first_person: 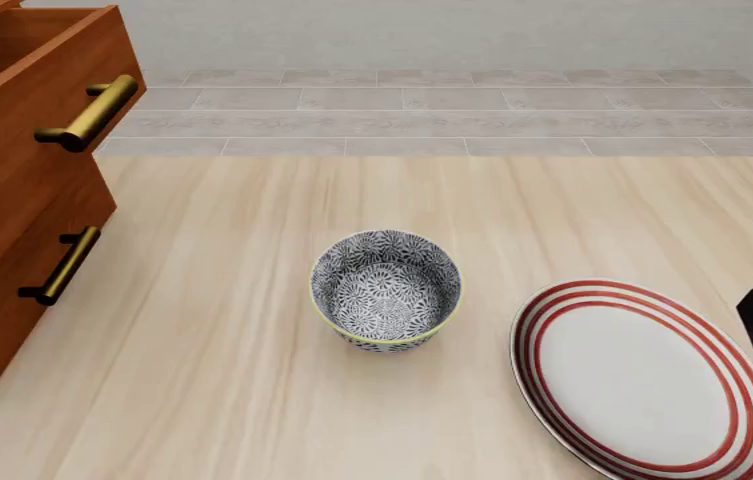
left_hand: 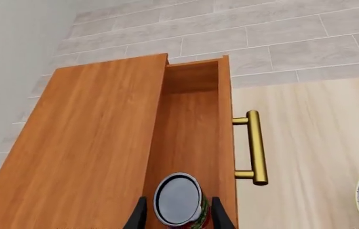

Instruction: Put the ketchup in the top drawer of the cabinet.

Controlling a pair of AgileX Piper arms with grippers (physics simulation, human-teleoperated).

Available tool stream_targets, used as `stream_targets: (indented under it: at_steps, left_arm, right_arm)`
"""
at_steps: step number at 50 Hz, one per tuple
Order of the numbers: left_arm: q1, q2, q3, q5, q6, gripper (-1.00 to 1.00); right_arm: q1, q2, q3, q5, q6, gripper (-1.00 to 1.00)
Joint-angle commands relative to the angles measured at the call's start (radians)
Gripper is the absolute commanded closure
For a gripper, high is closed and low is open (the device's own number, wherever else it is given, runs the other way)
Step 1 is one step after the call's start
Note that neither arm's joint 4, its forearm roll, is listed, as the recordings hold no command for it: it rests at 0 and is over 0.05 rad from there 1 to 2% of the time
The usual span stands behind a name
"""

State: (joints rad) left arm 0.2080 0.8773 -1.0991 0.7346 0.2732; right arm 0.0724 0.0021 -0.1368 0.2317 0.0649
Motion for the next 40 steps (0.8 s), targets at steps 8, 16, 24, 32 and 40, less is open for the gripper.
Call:
stream_targets:
  at_steps: [8, 16, 24, 32, 40]
  left_arm:
    - [-0.099, -0.049, -0.201, 0.167, -0.008, -1.00]
    - [-0.121, -0.058, -0.224, 0.182, -0.011, -1.00]
    - [-0.190, -0.080, -0.224, 0.194, -0.011, -1.00]
    - [-0.292, -0.097, -0.182, 0.178, -0.002, -1.00]
    - [-0.421, -0.060, -0.139, 0.100, -0.044, -1.00]
  right_arm:
    - [0.002, 0.001, 0.005, 0.001, 0.013, -1.00]
    - [0.001, 0.001, 0.002, 0.006, 0.013, -1.00]
    - [0.004, 0.001, -0.003, 0.011, 0.012, -1.00]
    - [0.007, 0.003, 0.003, 0.007, 0.008, -1.00]
    - [0.007, 0.004, -0.003, 0.013, 0.015, -1.00]
